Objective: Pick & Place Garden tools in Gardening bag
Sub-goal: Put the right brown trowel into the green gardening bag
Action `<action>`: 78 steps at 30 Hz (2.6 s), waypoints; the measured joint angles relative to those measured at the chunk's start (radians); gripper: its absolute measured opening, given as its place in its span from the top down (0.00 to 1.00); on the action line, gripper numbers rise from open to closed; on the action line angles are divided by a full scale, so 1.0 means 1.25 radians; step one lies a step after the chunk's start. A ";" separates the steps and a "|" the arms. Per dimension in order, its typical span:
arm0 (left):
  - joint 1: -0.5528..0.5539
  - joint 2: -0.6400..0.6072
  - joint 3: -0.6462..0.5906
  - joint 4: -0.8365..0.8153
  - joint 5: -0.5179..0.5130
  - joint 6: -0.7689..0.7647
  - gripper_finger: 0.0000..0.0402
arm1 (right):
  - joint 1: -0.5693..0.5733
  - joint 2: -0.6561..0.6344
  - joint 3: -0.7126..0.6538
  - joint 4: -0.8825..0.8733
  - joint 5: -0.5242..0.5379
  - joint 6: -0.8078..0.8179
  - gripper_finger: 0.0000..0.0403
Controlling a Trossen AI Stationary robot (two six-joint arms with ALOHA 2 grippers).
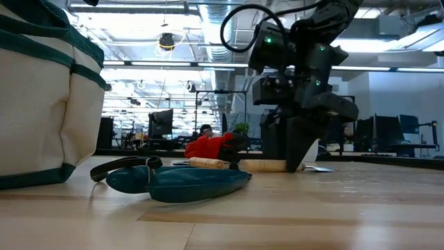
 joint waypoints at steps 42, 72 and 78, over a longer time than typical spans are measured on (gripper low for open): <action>0.159 0.134 0.001 -0.025 -0.076 -0.177 0.76 | 0.010 -0.094 0.147 -0.056 0.345 -0.014 0.87; 0.492 0.375 0.000 0.251 0.181 -0.158 0.43 | 0.129 -0.092 0.147 0.147 0.714 -0.015 0.87; 0.520 0.388 0.000 0.354 0.270 -0.158 0.43 | 0.132 -0.092 0.147 0.143 0.714 -0.019 0.87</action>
